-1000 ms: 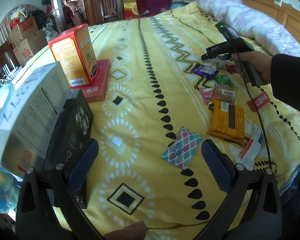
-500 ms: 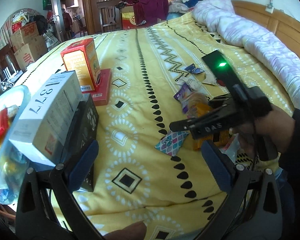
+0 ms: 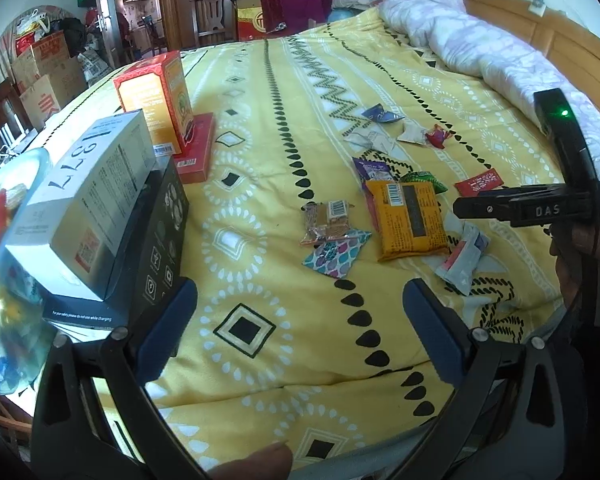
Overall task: Organize snacks
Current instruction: 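Grasp the orange biscuit packet with the right tool, then grasp the brown paper bread packet with the left tool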
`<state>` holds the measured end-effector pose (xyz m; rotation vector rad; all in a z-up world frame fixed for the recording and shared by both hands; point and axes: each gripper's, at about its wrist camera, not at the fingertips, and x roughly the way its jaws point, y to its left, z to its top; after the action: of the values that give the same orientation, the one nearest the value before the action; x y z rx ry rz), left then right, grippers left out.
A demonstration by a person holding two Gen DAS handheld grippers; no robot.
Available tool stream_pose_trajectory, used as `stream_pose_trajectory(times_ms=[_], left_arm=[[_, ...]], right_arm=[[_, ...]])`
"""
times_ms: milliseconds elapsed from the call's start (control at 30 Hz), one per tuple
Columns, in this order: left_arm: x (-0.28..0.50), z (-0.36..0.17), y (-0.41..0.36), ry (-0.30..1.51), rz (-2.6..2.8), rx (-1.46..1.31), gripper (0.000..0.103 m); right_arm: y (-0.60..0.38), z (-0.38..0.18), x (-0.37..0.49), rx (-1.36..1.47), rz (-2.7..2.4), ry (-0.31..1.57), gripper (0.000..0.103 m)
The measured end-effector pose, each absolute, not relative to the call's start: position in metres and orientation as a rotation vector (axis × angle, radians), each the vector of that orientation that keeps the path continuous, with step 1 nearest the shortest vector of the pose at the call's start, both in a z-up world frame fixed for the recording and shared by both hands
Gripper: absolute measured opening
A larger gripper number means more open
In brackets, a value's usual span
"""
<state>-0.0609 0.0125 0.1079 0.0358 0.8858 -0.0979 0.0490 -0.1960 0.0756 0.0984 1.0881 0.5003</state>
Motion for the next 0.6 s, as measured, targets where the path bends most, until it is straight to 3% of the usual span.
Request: stream_pose_trajectory(times_ms=[200,367,467,600], left_arm=[[-0.06,0.11,0.017,0.892,-0.069,0.02,0.103],[-0.066,0.118,0.02,0.871,-0.062,0.033,0.103],[-0.072,0.122,0.023,0.866,-0.06,0.031,0.103],[-0.08,0.126,0.023,0.859,-0.062,0.031,0.103]], right_arm=[[-0.149,0.048,0.056,0.287,0.367,1.1,0.087],[-0.099,0.031,0.058,0.146,0.222,1.093,0.089],[-0.1,0.03,0.055,0.084,0.214,1.061,0.078],[-0.126,0.038,0.046,0.156,0.258,1.034,0.077]])
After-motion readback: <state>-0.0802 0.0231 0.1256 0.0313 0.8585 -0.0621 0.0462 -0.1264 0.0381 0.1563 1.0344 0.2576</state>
